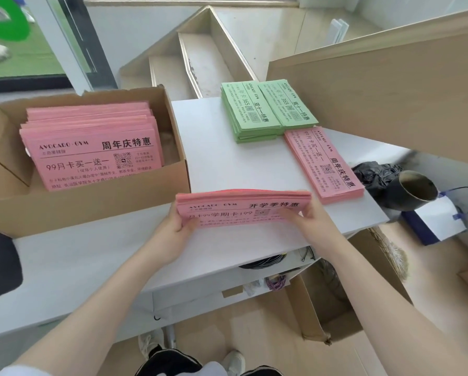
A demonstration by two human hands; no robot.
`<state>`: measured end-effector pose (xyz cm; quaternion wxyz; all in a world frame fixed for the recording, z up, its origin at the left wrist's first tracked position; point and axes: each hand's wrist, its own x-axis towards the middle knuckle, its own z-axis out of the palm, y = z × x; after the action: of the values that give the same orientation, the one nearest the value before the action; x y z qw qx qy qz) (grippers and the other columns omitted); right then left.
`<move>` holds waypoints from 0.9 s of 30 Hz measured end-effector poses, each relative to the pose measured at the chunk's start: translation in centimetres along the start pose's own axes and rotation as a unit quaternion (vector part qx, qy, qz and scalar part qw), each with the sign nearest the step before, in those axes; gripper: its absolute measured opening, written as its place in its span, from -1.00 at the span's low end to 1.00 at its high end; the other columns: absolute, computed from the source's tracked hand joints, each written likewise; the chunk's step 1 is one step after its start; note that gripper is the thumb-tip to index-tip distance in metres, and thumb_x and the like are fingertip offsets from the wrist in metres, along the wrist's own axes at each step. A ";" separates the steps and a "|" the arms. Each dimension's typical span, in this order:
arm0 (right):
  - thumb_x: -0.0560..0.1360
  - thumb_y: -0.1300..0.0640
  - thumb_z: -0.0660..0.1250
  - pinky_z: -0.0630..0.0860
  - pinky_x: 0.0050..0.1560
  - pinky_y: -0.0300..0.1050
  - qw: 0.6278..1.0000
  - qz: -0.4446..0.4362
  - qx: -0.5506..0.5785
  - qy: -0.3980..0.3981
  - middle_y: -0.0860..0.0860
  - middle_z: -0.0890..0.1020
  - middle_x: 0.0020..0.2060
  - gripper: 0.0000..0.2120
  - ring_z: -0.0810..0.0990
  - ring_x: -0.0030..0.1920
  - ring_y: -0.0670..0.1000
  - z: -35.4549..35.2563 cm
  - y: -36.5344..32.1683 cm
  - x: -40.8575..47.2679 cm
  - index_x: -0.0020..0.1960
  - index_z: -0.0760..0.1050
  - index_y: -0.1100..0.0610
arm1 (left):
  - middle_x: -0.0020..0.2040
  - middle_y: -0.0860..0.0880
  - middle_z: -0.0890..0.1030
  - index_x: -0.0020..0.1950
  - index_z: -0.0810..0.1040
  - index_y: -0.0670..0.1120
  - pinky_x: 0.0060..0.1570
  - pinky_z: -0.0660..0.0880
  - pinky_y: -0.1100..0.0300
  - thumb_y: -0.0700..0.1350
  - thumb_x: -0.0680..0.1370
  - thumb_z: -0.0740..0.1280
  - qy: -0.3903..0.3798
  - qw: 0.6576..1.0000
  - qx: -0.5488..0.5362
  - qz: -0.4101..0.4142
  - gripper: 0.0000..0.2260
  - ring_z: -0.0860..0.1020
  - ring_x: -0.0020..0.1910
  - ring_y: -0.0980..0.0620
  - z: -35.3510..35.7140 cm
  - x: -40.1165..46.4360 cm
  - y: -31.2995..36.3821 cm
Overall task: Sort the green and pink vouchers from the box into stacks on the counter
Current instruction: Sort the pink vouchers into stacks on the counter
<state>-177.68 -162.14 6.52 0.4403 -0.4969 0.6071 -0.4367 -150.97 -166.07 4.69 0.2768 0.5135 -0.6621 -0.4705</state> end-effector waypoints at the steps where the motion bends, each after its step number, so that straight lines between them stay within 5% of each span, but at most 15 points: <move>1: 0.49 0.23 0.33 0.46 0.10 -0.15 1.000 0.000 -0.008 -0.006 -0.05 0.62 0.06 -0.75 0.57 0.09 -0.12 -0.2 -0.1 -0.2 0.09 0.43 -0.05 | 0.19 0.06 0.46 0.34 0.28 -0.15 0.12 0.30 0.38 -0.24 0.61 0.15 0.013 1.000 0.009 -0.008 -0.70 0.42 0.14 0.19 0.1 0.2 0.5; 4: 0.50 0.21 0.31 0.52 0.10 -0.19 0.998 -0.013 -0.050 -0.025 -0.10 0.62 0.09 -0.69 0.58 0.11 -0.15 -1.4 -0.9 -0.7 0.23 0.42 0.04 | 0.16 0.02 0.44 0.31 0.25 -0.16 -0.07 0.30 0.48 -0.24 0.61 0.14 0.028 0.999 0.016 -0.010 -0.73 0.40 0.12 0.09 0.7 0.7 2.3; 9: 0.51 0.20 0.31 0.52 0.17 0.01 0.998 0.002 -0.051 0.024 -0.08 0.59 0.14 -0.62 0.57 0.14 -0.08 -5.2 -1.5 -1.3 0.28 0.32 0.02 | 0.07 0.02 0.54 0.13 0.29 -0.06 -0.06 0.42 0.21 -0.20 0.61 0.14 0.013 1.000 -0.016 0.005 -0.88 0.51 -0.02 0.00 3.4 2.0 5.9; 13: 0.50 0.30 0.28 0.55 0.14 0.05 0.992 0.024 0.047 0.113 0.02 0.60 0.12 -0.61 0.59 0.13 -0.02 -7.4 -1.5 -0.7 0.29 0.33 0.08 | -0.07 -0.03 0.64 0.12 0.39 -0.07 -0.03 0.55 0.14 -0.17 0.57 0.27 0.069 0.980 -0.184 -0.024 -0.85 0.60 -0.12 0.03 5.6 5.2 8.3; 18: 0.50 0.34 0.27 0.60 0.03 0.04 0.960 0.060 0.171 0.214 0.07 0.60 0.11 -0.65 0.61 0.08 0.02 -7.8 -1.2 1.8 0.25 0.37 0.13 | 0.05 -0.08 0.62 0.13 0.38 -0.07 0.06 0.57 0.10 -0.27 0.57 0.23 -0.008 0.902 -0.427 -0.063 -0.82 0.62 -0.01 -0.05 9.6 10.3 10.2; 22: 0.46 0.35 0.33 0.64 -0.12 0.04 0.947 0.103 0.177 0.246 0.10 0.62 0.08 -0.64 0.65 -0.01 0.04 -9.1 -1.7 3.7 0.22 0.40 0.16 | 0.12 -0.11 0.57 0.18 0.29 -0.07 -0.23 0.61 0.20 -0.33 0.58 0.16 0.012 0.909 -0.407 -0.089 -0.75 0.61 0.00 -0.04 12.1 15.3 12.2; 27: 0.46 0.38 0.33 0.63 -0.29 -0.09 0.956 0.132 0.102 0.239 0.14 0.62 0.03 -0.66 0.66 -0.12 0.05 -12.7 -2.2 5.2 0.20 0.40 0.19 | 0.07 -0.11 0.57 0.15 0.33 -0.08 -0.33 0.61 0.23 -0.36 0.57 0.12 -0.043 0.930 -0.342 -0.127 -0.76 0.61 -0.06 -0.06 13.6 20.0 13.4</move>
<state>-190.08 -166.38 11.05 0.3844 -0.2451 0.7072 -0.5404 -174.56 -179.86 8.99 0.3444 0.4468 -0.4014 -0.7216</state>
